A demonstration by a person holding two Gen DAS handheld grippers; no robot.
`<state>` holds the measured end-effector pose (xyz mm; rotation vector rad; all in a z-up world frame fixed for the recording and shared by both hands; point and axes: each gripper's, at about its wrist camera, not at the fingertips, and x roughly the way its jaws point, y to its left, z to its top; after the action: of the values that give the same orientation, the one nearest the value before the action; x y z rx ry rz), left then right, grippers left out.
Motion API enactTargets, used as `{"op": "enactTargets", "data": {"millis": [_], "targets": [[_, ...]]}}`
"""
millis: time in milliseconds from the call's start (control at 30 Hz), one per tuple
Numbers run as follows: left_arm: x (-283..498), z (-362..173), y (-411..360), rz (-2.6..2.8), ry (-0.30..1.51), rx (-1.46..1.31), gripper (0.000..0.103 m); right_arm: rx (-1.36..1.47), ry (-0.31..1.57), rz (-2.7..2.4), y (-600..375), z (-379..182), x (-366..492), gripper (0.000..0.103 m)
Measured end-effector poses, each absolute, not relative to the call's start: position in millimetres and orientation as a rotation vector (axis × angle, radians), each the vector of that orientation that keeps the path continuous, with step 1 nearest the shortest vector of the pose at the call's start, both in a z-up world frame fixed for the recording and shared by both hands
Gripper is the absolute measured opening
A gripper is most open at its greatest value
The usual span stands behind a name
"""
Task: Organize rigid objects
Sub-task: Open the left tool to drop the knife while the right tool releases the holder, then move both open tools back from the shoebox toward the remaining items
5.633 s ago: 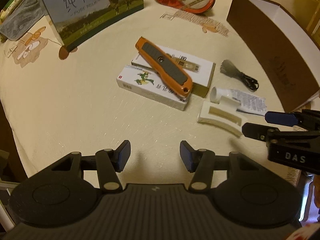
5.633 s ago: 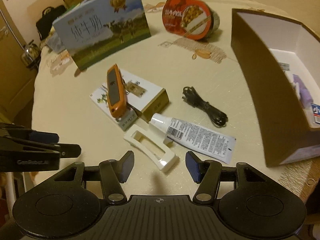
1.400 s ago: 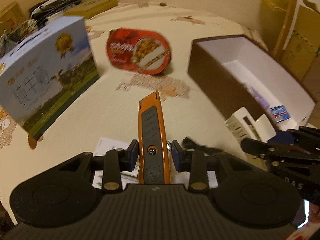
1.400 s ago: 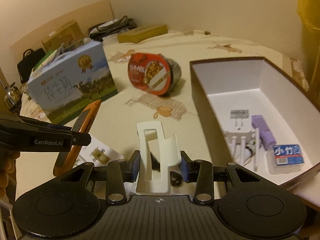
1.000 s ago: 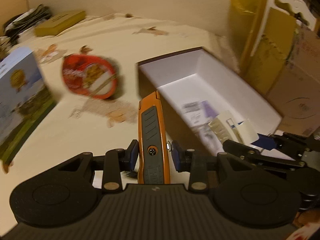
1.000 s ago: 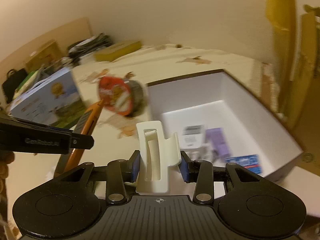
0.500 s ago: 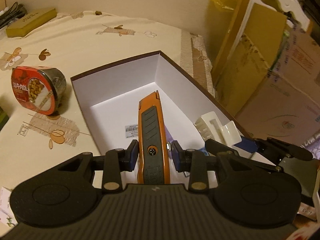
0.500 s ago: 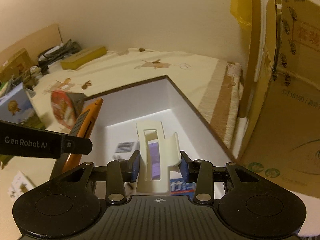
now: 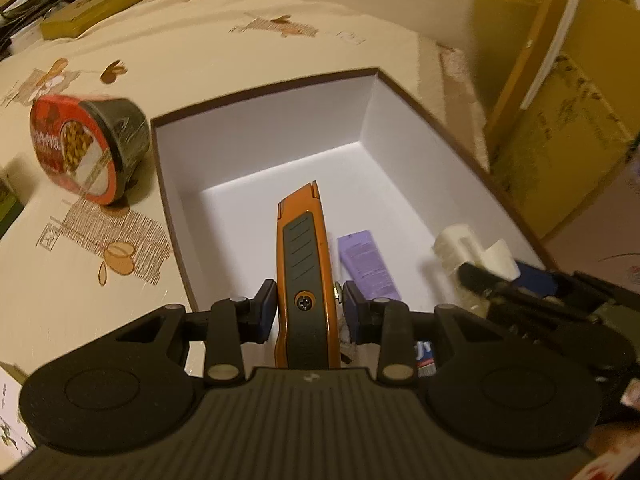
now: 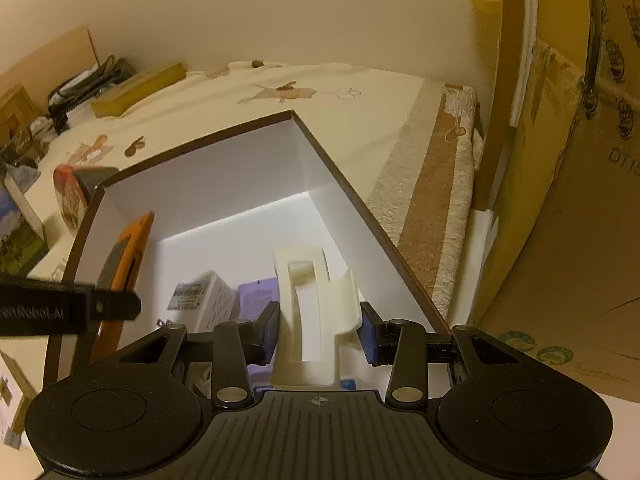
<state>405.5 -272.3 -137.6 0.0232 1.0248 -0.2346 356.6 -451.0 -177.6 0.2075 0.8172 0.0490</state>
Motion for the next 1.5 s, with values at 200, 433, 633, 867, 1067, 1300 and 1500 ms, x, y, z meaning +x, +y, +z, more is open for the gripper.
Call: {"op": "enactTargets", "data": {"millis": [200,433,633,867,1067,1300,1500], "targets": [[408,-149,-271,-0.19,1.039,0.036,0.03,0.21,0.824,0.053,-451,-180,354,0.038],[410,-144,-268,-0.174,1.013,0.039,0.039,0.274,0.84,0.06,-455,-179,341,0.04],[407,-136,-263,-0.194,1.006,0.038,0.04,0.272,0.831,0.065,-451,-167,332,0.057],[401,-130,-261,-0.22,1.005,0.046,0.04,0.261,0.825,0.059,-447,-159,326,0.061],[391,-123,-257,-0.245,1.003,0.042,0.04,0.258,0.818,0.051,-444,-148,318,0.062],[365,-107,-240,-0.302,0.979,0.047,0.04,0.279,0.797,0.04,-438,-130,297,0.062],[334,-88,-212,-0.317,0.949,0.031,0.04,0.329,0.773,0.025,-428,-114,272,0.063]]}}
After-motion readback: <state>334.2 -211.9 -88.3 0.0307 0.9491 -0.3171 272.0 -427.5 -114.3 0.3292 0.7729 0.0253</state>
